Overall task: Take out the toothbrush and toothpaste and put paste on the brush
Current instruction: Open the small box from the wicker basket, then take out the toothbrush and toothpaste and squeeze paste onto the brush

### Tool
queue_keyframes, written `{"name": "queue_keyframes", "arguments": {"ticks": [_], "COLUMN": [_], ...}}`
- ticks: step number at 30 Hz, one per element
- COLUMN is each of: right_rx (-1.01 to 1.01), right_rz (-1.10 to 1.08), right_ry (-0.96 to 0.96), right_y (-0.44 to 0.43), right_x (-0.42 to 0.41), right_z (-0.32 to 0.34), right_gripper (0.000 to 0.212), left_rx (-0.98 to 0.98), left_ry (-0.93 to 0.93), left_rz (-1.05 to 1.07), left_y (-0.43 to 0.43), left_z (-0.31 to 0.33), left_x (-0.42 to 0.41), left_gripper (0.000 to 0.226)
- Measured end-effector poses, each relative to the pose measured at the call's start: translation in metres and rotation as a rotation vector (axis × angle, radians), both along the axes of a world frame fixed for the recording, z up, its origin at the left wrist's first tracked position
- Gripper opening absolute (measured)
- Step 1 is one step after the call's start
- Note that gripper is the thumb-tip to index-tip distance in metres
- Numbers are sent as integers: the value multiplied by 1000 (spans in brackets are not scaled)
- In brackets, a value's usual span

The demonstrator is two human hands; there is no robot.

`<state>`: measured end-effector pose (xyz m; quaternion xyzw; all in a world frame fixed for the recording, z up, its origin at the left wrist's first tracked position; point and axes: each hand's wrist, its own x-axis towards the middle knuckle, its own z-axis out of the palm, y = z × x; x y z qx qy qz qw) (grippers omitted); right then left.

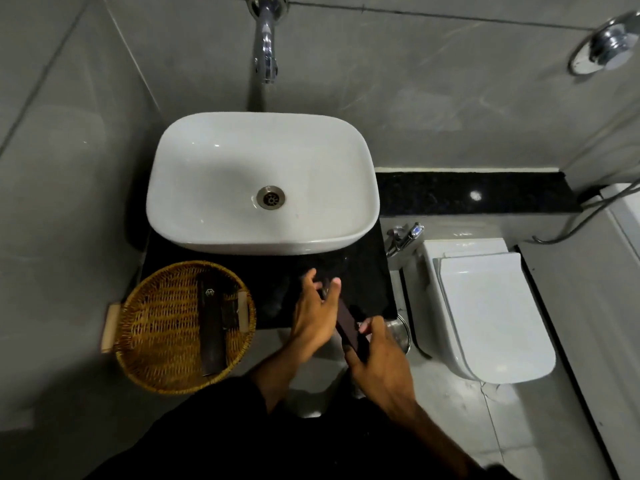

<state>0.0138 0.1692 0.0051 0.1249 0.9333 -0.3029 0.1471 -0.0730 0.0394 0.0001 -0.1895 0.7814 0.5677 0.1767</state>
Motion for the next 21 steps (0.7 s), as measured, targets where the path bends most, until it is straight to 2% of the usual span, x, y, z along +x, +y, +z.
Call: {"name": "queue_keyframes", "arguments": {"ticks": [2, 4, 5, 9, 11, 13, 15, 17, 21], "right_rx": [-6, -44, -75, -155, -146, -162, -218, -256, -213], "right_rz": [-3, -22, -39, -56, -34, -34, -55, -72, -28], "right_ry": [27, 94, 129, 258, 337, 406, 448, 485, 597], "right_y": [12, 21, 23, 20, 18, 17, 18, 19, 20], "right_x": [20, 33, 36, 26, 13, -2, -14, -23, -35], "right_z": [16, 34, 42, 72, 84, 93, 98, 104, 132], "right_gripper": [38, 33, 31, 34, 40, 44, 45, 49, 57], "left_rx": [-47, -110, -70, 238, 360, 578, 734, 811, 937], "left_ry": [14, 6, -42, -324, -420, -515, -557, -570, -529], "left_rz": [86, 75, 65, 74, 129, 233, 381, 489, 578], "left_y": [2, 5, 9, 21, 24, 24, 23, 24, 23], "left_z": [-1, -6, -8, -8, -5, 1, 5, 7, 8], "left_x": [-6, -11, -13, -17, -15, -15, -20, -26, -32], "left_gripper": [57, 42, 38, 50, 50, 43, 35, 30, 22]}}
